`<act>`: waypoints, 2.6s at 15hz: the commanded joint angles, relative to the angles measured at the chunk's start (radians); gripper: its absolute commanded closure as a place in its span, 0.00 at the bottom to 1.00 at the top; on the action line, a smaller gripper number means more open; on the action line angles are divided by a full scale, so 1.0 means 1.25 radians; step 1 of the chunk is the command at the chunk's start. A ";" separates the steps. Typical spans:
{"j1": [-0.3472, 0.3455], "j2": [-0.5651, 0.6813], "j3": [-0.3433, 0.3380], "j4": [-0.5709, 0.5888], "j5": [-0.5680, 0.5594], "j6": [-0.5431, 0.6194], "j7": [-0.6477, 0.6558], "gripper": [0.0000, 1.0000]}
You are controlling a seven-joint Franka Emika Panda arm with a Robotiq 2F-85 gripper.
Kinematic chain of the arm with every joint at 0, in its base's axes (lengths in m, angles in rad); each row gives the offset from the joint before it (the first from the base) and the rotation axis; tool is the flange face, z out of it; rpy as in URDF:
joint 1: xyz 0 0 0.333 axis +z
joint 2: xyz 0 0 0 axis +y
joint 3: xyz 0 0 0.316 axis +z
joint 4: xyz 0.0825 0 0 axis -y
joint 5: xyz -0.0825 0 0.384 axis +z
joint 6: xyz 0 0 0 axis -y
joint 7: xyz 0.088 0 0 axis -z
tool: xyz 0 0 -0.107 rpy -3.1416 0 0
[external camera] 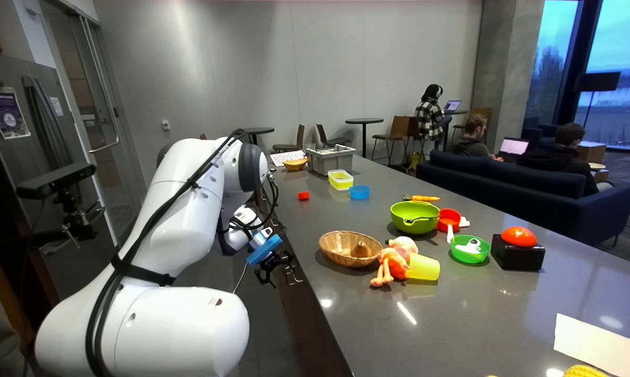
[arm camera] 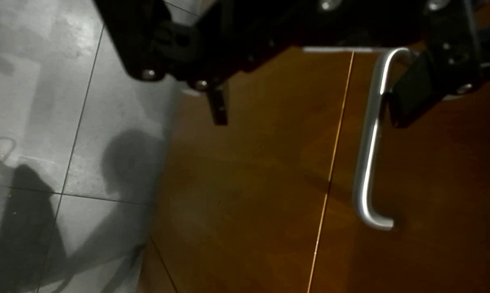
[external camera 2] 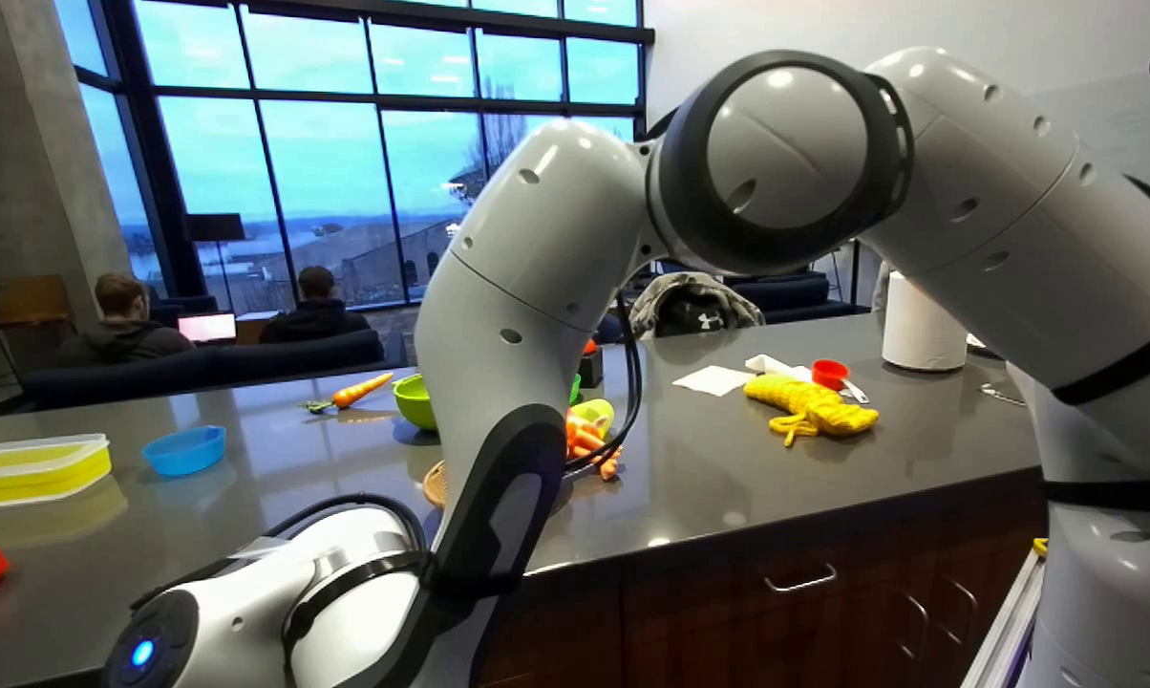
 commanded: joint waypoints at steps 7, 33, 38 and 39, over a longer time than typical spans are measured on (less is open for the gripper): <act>-0.031 -0.058 -0.039 -0.032 -0.041 0.002 0.027 0.00; -0.065 -0.053 -0.060 -0.061 -0.039 0.188 0.068 0.00; -0.019 -0.036 -0.014 -0.065 -0.008 0.173 0.092 0.00; -0.013 -0.031 -0.013 -0.062 -0.006 0.169 0.093 0.00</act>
